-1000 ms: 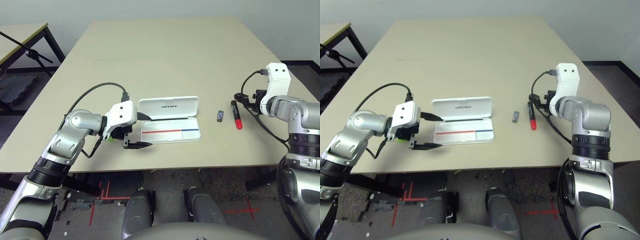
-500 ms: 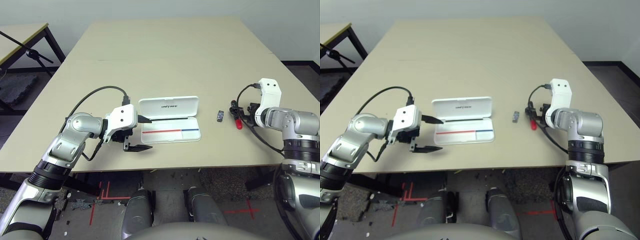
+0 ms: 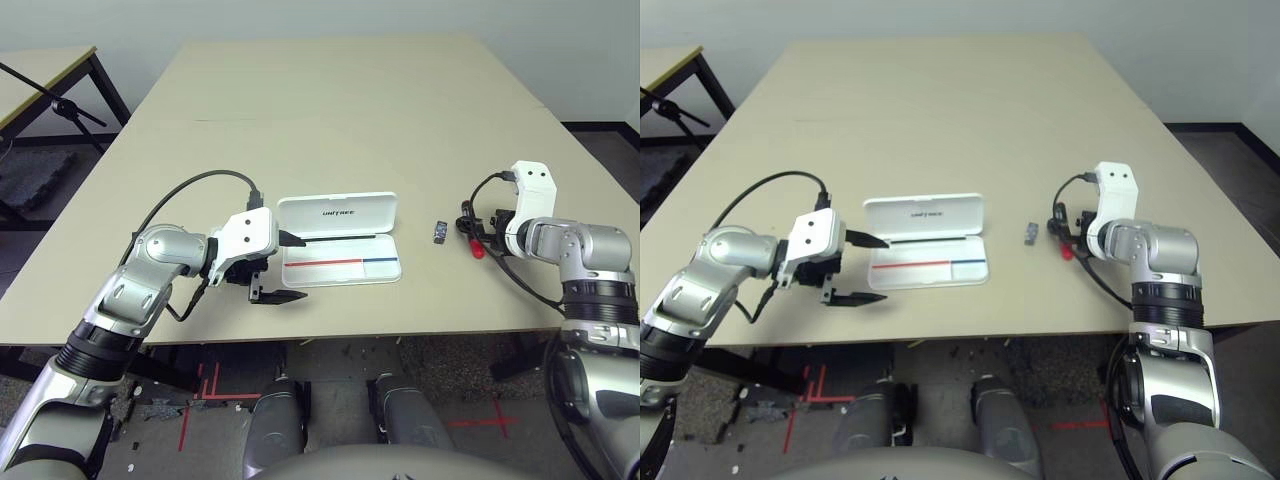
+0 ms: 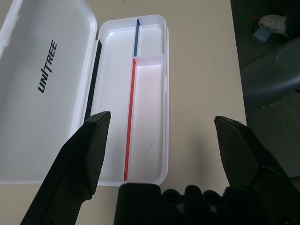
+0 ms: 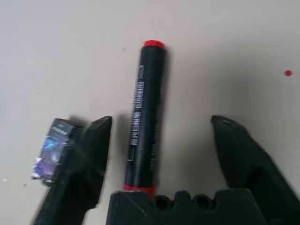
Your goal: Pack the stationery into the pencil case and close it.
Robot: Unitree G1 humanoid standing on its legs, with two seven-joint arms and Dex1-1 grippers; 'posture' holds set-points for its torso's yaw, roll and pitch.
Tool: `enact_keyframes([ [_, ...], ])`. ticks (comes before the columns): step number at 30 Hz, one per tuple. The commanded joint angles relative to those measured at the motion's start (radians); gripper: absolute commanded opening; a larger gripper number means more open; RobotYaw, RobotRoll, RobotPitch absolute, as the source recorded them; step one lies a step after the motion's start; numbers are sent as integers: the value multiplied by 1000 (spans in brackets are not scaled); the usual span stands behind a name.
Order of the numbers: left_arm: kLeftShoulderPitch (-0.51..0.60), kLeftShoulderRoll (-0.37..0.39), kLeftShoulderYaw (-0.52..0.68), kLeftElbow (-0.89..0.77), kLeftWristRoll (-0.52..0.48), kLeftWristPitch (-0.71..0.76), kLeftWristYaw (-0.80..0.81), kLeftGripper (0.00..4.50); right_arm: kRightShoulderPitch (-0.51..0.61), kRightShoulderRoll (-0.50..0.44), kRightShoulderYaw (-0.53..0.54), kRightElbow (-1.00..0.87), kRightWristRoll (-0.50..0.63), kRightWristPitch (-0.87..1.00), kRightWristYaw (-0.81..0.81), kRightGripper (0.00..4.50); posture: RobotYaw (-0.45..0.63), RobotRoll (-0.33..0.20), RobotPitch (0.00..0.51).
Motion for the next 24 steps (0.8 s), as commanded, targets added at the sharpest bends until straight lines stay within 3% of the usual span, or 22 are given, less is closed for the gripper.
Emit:
enact_keyframes([
  [1,-7,-3,-18,-17,4,12,4,4500,8,4,14,41,-1,-2,1,2828,-123,0,59],
  [6,-6,-5,-20,-22,6,17,4,4500,-4,-13,13,59,-6,-18,3,957,-125,0,60],
  [8,-8,-6,-22,-22,6,18,4,4500,-15,-22,15,69,-7,-23,6,510,-125,0,60],
  [16,-9,-12,-28,-17,9,17,8,4500,-41,-86,47,71,-5,-49,57,511,-125,0,61],
  [24,-7,-4,-24,-8,10,8,6,4500,46,-321,212,-70,33,-368,569,511,-122,0,61],
])
